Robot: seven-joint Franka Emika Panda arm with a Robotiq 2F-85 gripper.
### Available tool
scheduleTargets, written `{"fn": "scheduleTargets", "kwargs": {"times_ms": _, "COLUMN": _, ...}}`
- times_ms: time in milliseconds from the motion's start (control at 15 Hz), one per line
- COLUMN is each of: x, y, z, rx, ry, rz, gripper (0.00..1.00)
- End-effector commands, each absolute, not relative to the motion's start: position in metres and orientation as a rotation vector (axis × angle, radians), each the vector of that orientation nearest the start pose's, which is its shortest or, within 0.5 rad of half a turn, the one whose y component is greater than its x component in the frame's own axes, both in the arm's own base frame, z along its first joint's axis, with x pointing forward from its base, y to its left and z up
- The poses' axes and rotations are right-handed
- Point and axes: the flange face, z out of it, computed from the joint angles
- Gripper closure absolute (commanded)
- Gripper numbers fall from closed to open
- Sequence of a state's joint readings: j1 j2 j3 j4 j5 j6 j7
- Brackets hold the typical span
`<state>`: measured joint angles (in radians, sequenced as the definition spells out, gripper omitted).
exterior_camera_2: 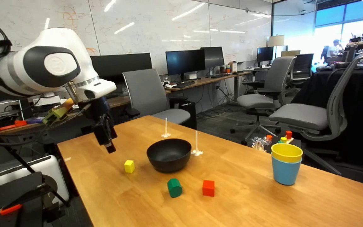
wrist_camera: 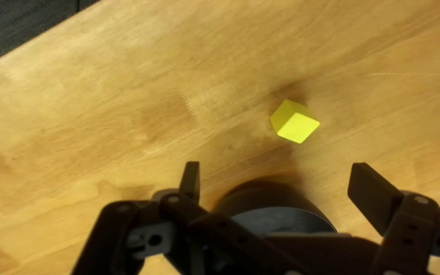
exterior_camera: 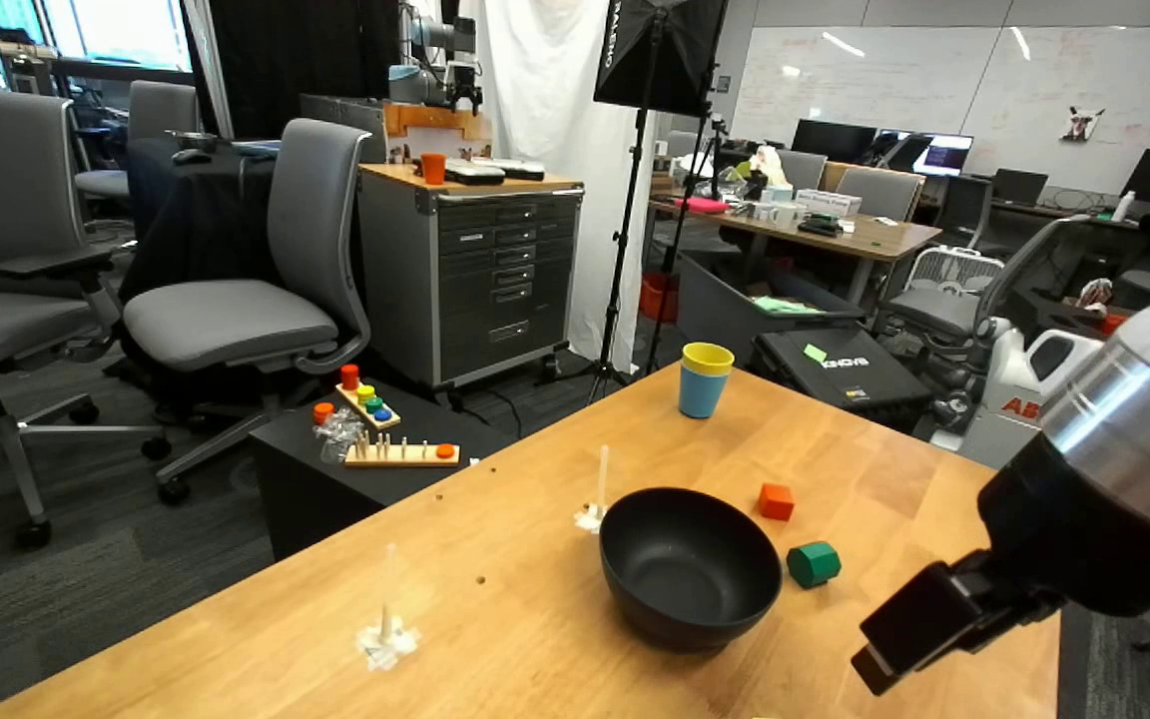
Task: Put the yellow, green and orange blocks inside the black bowl
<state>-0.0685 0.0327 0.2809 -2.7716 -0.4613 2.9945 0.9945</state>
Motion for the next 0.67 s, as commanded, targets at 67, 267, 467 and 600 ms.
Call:
{"fn": "scheduleTargets", "kwargs": {"times_ms": 67, "x": 0.38, "y": 0.12, "z": 0.216, "rx": -3.065, "ry": 0.499, "rz": -0.309, "gripper": 0.0}}
{"fn": "scheduleTargets", "kwargs": {"times_ms": 267, "x": 0.38, "y": 0.12, "z": 0.215, "rx": -3.067, "ry": 0.496, "rz": -0.303, "gripper": 0.0}}
{"fn": "scheduleTargets", "kwargs": {"times_ms": 467, "x": 0.378, "y": 0.12, "z": 0.206, "rx": -3.058, "ry": 0.523, "rz": -0.272, "gripper": 0.0}}
{"fn": "scheduleTargets", "kwargs": {"times_ms": 600, "x": 0.376, "y": 0.124, "z": 0.201, "rx": -3.058, "ry": 0.523, "rz": -0.257, "gripper": 0.0}}
